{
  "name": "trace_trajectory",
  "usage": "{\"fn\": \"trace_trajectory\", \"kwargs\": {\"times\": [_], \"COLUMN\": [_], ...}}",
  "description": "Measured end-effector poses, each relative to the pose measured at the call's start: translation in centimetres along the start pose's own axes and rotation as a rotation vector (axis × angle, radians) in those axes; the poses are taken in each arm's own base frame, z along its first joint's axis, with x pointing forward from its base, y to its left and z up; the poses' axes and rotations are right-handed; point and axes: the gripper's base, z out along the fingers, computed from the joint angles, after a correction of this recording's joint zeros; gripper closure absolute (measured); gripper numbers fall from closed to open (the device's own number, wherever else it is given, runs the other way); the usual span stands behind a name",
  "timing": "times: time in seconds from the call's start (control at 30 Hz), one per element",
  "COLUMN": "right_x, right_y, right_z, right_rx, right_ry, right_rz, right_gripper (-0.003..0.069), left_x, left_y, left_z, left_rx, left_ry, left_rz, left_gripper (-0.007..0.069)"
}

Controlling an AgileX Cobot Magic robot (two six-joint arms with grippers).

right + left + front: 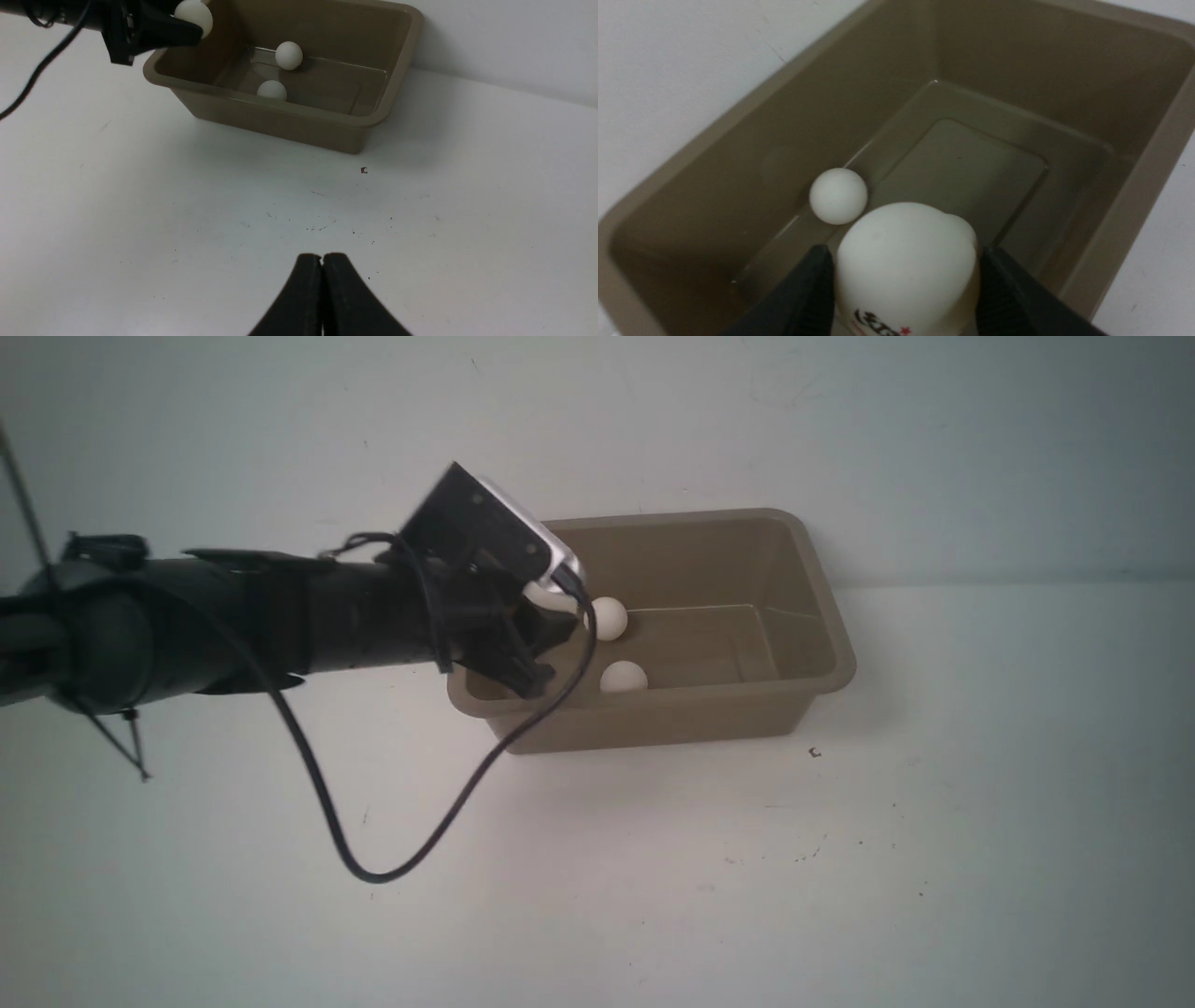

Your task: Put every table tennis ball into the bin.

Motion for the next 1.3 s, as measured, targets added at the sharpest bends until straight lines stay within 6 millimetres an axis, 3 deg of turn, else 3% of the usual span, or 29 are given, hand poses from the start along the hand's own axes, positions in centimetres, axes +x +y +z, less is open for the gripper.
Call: {"fn": "trace_trajectory", "kwargs": {"times": [0.2,0.37,0.43,0.57,0.73,0.8,0.83,0.87,0.97,1.07,1.17,1.23,1.3], "right_x": [0.4,0.7,0.8,0.8,0.8,0.8,0.8,0.8,0.5,0.3,0.1,0.2,1.2], "right_y": [0.0,0.0,0.0,0.1,0.1,0.1,0.0,0.0,-0.3,-0.6,-1.2,-1.3,-1.7], "right_z": [0.0,0.0,0.0,0.0,0.0,0.0,0.0,0.0,-0.1,-0.7,-1.8,-2.2,-2.9], "right_rx": [0.005,0.004,-0.001,-0.006,-0.007,-0.007,-0.001,0.004,0.033,0.064,0.116,0.132,0.162], "right_ry": [0.045,0.08,0.087,0.088,0.089,0.089,0.087,0.083,0.052,-0.01,-0.128,-0.167,-0.243], "right_rz": [0.0,0.003,0.005,0.009,0.007,-0.004,-0.024,-0.033,-0.068,-0.096,-0.112,-0.113,-0.108], "right_gripper": [0.0676,0.0676,0.0676,0.0676,0.0676,0.0676,0.0676,0.0676,0.0676,0.0676,0.0676,0.0676,0.0676], "left_x": [1.4,1.4,1.4,1.7,0.3,-1.0,-3.1,-4.3,-8.3,-10.6,-10.2,-9.5,-7.2], "left_y": [0.3,0.3,0.3,0.7,1.0,1.1,1.1,1.0,0.4,-1.0,-2.7,-3.2,-4.3], "left_z": [2.6,3.0,3.0,3.0,1.9,0.7,-1.3,-2.6,-8.2,-14.5,-19.6,-20.7,-22.4], "left_rx": [0.018,0.03,0.032,-0.017,-0.047,-0.058,-0.076,-0.088,-0.136,-0.195,-0.261,-0.278,-0.326], "left_ry": [0.036,0.031,0.03,0.057,0.028,-0.01,-0.07,-0.107,-0.241,-0.357,-0.41,-0.411,-0.382], "left_rz": [-0.012,-0.015,-0.02,-0.061,-0.098,-0.086,-0.065,-0.051,-0.003,0.038,0.062,0.06,0.044], "left_gripper": [0.0274,0.0271,0.0246,0.0106,0.0075,0.0102,0.0175,0.0195,0.0372,0.0556,0.0621,0.0627,0.0629]}}
